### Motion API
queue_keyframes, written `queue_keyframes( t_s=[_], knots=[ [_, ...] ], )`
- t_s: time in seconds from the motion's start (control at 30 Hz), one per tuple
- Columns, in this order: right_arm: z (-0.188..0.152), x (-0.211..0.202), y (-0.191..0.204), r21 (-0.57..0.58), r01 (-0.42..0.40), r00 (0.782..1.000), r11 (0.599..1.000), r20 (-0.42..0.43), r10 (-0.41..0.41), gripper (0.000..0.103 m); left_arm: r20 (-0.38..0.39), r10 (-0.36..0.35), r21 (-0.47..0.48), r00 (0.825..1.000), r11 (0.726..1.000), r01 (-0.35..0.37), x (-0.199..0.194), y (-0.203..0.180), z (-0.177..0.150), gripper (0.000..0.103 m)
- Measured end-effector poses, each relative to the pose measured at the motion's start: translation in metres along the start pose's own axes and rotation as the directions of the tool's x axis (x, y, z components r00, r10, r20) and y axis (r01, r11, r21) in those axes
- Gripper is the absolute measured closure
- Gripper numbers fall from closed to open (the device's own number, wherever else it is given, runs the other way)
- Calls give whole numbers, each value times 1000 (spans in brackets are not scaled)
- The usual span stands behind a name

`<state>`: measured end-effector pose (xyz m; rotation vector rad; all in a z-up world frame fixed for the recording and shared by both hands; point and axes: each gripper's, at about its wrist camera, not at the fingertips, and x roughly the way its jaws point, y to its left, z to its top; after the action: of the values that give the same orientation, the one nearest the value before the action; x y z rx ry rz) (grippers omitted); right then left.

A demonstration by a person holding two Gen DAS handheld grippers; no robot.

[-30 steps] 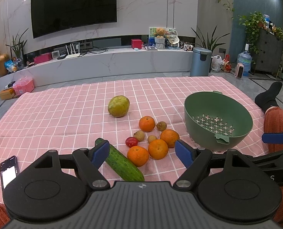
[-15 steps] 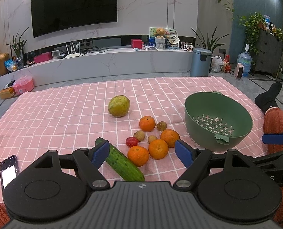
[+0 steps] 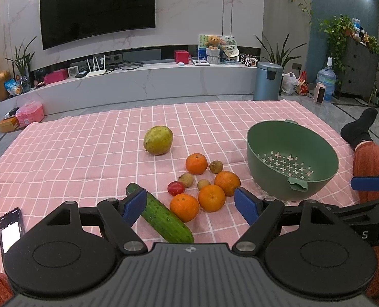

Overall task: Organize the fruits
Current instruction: 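Grasp the cucumber with the left tool while the right tool grasps the pomelo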

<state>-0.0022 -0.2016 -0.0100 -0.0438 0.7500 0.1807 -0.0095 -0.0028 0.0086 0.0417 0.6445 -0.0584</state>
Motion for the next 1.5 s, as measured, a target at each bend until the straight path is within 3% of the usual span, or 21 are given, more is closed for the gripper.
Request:
queue_keyframes(
  t_s=[0.2, 0.37, 0.43, 0.5, 0.67, 0.77, 0.97, 1.13, 1.3, 1.5],
  knots=[
    [7, 10, -3, 17, -99, 995, 995, 24, 99, 5, -41, 5, -22, 999, 1000, -6, 13, 15, 5, 14],
    [18, 22, 13, -63, -170, 983, 983, 54, 174, 7, -152, -7, -118, 988, 993, -11, 40, 39, 10, 30],
    [23, 29, 22, -103, -193, 979, 976, 51, 199, 18, -197, -13, -151, 980, 988, -18, 51, 46, 10, 40],
    [27, 38, 29, -134, -216, 974, 967, 37, 222, 28, -238, -26, -194, 971, 981, -22, 63, 55, 9, 44],
    [30, 64, 47, -207, -240, 970, 948, -8, 244, 54, -289, -45, -296, 956, 954, -44, 83, 74, 5, 45],
    [30, 78, 55, -219, -257, 966, 941, -30, 257, 60, -310, -57, -349, 949, 935, -58, 97, 83, 4, 47],
    [41, 99, 65, -254, -258, 966, 932, -38, 257, 59, -351, -89, -446, 932, 891, -84, 124, 101, 5, 47],
    [52, 114, 68, -278, -261, 965, 924, -48, 258, 59, -388, -129, -505, 913, 858, -93, 143, 110, 3, 53],
    [62, 132, 74, -306, -269, 963, 913, -66, 262, 59, -414, -125, -511, 902, 851, -117, 154, 109, 6, 55],
    [73, 153, 85, -350, -278, 960, 895, -79, 268, 54, -404, -116, -510, 907, 852, -118, 156, 112, 10, 60]
  ],
)
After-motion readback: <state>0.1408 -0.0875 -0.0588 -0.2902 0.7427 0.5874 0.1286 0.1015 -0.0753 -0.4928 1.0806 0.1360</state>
